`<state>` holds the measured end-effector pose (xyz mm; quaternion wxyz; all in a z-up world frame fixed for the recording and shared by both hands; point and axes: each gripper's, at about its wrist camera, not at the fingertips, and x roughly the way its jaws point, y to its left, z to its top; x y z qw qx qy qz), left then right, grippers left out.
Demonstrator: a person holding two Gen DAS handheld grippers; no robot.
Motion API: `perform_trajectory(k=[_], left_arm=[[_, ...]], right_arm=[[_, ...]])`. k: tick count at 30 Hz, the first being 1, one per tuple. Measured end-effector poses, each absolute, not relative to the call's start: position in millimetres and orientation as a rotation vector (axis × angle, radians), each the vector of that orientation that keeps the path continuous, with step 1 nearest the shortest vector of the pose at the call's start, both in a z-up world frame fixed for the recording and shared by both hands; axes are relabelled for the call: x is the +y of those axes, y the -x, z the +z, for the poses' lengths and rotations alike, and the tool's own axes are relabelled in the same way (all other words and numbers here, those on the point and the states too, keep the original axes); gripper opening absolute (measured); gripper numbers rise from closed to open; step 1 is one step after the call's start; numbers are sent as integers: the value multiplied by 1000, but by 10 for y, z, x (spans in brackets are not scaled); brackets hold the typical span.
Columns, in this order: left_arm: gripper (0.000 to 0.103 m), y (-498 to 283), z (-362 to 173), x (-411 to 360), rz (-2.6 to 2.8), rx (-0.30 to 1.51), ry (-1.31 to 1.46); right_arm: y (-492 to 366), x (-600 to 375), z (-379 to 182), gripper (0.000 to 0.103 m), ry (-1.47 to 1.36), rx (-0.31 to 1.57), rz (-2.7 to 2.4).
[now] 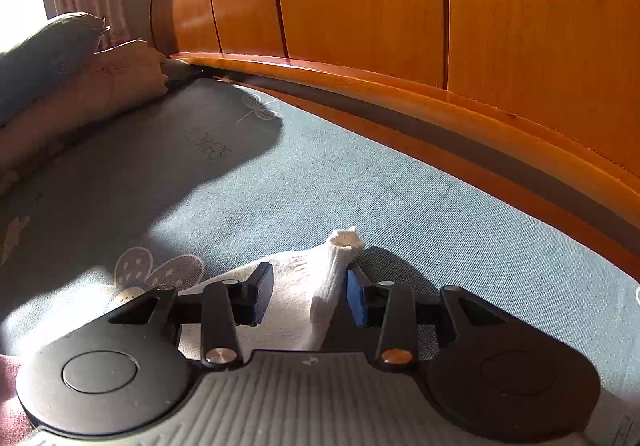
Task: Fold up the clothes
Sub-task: 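Grasp the white sleeve cuff with the right gripper and pull it straight, then open the right gripper and lay the sleeve flat on the sheet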
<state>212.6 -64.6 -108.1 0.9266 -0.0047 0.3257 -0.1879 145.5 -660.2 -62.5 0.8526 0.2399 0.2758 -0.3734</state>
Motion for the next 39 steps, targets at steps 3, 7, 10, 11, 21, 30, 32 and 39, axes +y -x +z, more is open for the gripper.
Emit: perform_trajectory(k=[3, 7, 10, 11, 21, 30, 32, 39], left_arm=[[102, -2126, -1080, -648, -384, 667, 8], [102, -2123, -1079, -642, -385, 667, 10], [102, -2123, -1080, -641, -385, 667, 11], [102, -2122, -1081, -645, -384, 667, 10], [102, -2122, -1082, -648, -383, 667, 10], [102, -2128, -1089, -654, -382, 667, 10], [102, -2128, -1090, -659, -380, 666, 7], [102, -2124, -1086, -637, -383, 665, 15]], right_arm=[[-1356, -6487, -699, 51, -594, 600, -765], [-1252, -6337, -778, 56, -829, 588, -642], [-1317, -6128, -877, 56, -898, 636, -571], [-1348, -6053, -908, 57, -904, 652, -557], [-1598, -5869, -886, 11, -706, 606, -676], [-1438, -5581, -647, 47, -718, 660, -525], [-1440, -5360, -618, 48, -746, 708, -378], [-1785, -4538, -534, 48, -567, 801, -162]])
